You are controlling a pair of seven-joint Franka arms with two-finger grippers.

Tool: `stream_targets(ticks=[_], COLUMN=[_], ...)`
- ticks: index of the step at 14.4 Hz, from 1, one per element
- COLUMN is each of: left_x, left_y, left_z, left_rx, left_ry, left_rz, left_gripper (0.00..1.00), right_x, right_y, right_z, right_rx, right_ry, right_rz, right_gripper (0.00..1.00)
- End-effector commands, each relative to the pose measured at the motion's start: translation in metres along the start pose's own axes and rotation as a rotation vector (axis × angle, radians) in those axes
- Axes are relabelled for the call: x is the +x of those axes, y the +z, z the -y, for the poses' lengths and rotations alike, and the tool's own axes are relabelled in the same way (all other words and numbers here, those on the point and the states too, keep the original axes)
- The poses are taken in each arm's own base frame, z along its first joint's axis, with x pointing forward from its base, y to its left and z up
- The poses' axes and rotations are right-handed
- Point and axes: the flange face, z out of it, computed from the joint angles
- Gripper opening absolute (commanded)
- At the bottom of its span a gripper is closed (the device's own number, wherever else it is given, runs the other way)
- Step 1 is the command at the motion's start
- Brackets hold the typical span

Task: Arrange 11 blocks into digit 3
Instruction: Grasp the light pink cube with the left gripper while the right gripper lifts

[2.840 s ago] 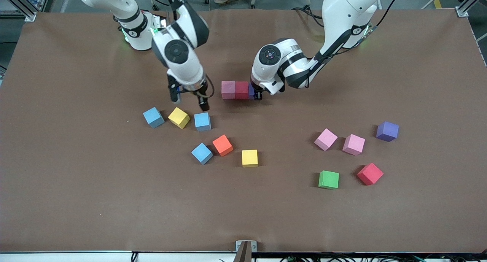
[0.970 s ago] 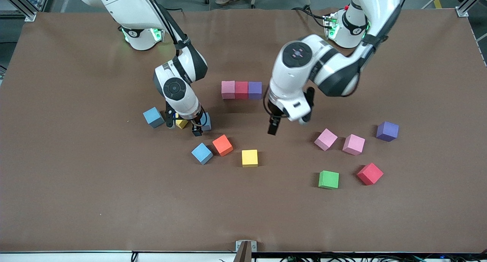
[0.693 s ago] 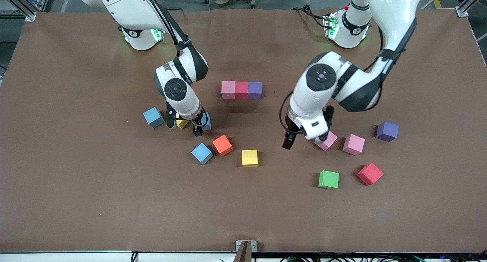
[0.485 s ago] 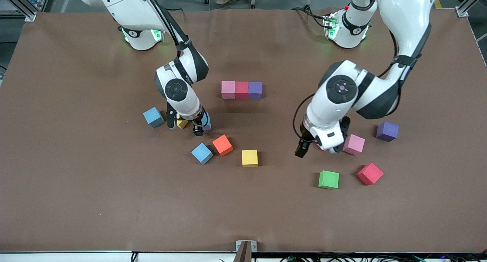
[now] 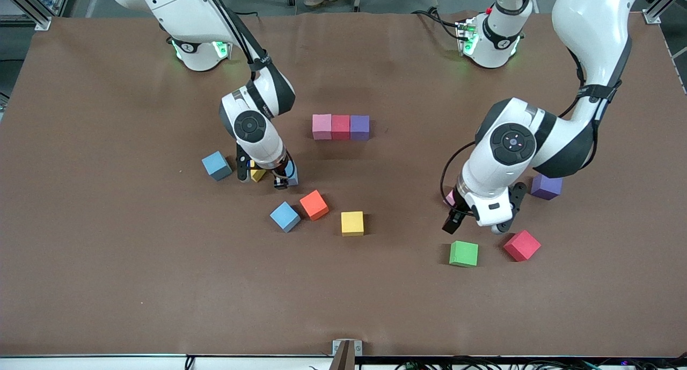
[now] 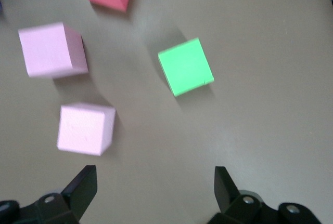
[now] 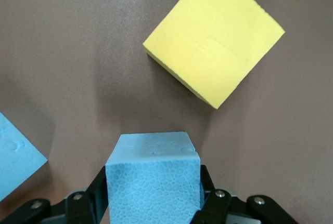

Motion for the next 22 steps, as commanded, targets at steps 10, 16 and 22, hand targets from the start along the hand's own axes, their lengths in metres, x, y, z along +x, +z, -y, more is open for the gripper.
stream_targets(ticks=[10,16,22], left_x=[0.077,0.038,0.020], left_y=[0.041,0.093,0.119], left_z=[0.006,0.036,0.074], left_rx=[0.088,0.184,0.159], left_ry=[0.551,0.170,0.107], left_rz=[0.028,0.044,0.087], left_gripper=[1.00,1.00,1.00], right_x=[-0.044,-0.072,-0.091], right_y=[-0.020,-0.036,-0.032], right_z=[-0.004,-0.003,-0.020], right_rx=[0.041,0.087,0.029], right_ry=[-0.349,-0.721,-1.258], right_rz=[0.005,0.005,-0.057], right_gripper=[0.00,0.00,0.00])
